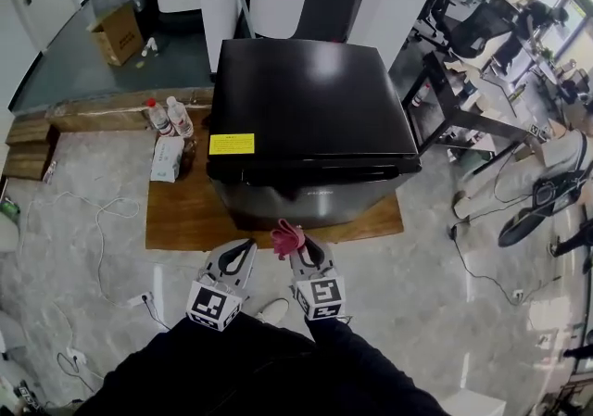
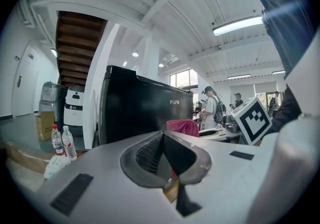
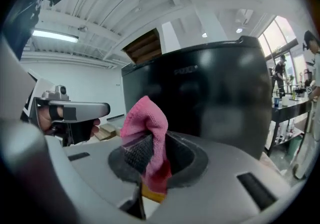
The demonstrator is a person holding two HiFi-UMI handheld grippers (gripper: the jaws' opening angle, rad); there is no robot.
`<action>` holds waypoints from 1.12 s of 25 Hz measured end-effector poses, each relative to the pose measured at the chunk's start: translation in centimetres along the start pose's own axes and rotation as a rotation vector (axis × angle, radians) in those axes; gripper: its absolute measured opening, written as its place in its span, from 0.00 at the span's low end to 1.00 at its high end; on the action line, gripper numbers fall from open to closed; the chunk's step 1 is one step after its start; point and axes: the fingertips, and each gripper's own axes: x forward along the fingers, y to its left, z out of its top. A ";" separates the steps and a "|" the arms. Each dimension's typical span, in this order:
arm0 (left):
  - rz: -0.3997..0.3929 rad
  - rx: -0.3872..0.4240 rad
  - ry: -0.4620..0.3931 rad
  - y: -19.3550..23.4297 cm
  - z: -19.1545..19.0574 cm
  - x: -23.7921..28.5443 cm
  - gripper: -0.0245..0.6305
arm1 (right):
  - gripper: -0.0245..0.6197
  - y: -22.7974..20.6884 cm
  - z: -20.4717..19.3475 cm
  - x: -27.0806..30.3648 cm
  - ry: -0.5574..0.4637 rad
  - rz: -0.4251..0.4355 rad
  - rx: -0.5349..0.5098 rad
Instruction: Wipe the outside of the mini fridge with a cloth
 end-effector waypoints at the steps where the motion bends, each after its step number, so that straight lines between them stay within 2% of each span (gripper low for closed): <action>1: 0.013 -0.010 0.015 0.3 -0.5 -0.4 0.04 | 0.15 1.3 -0.7 1.1 0.015 0.033 0.000; 4: 0.049 0.002 0.036 1.6 -1.9 -1.2 0.04 | 0.15 4.7 -2.6 4.0 0.058 0.111 0.002; 7: 0.084 0.026 0.039 2.9 -3.1 -1.3 0.04 | 0.15 6.1 -4.2 6.3 0.091 0.137 0.007; 12: 0.122 -0.008 0.059 4.7 -5.2 -0.5 0.04 | 0.15 4.4 -7.0 8.9 0.137 0.052 0.106; 15: 0.118 -0.014 0.063 4.8 -5.7 -0.1 0.04 | 0.15 3.0 -7.7 9.8 0.143 -0.003 0.172; 19: 0.103 -0.010 0.082 4.3 -6.4 0.7 0.04 | 0.15 1.8 -7.7 10.0 0.137 -0.030 0.197; 24: 0.059 0.000 0.093 2.7 -6.7 2.7 0.04 | 0.15 -1.2 -7.6 8.4 0.129 -0.078 0.213; 28: 0.004 0.006 0.103 1.1 -7.2 4.7 0.04 | 0.15 -5.6 -7.9 6.3 0.123 -0.160 0.222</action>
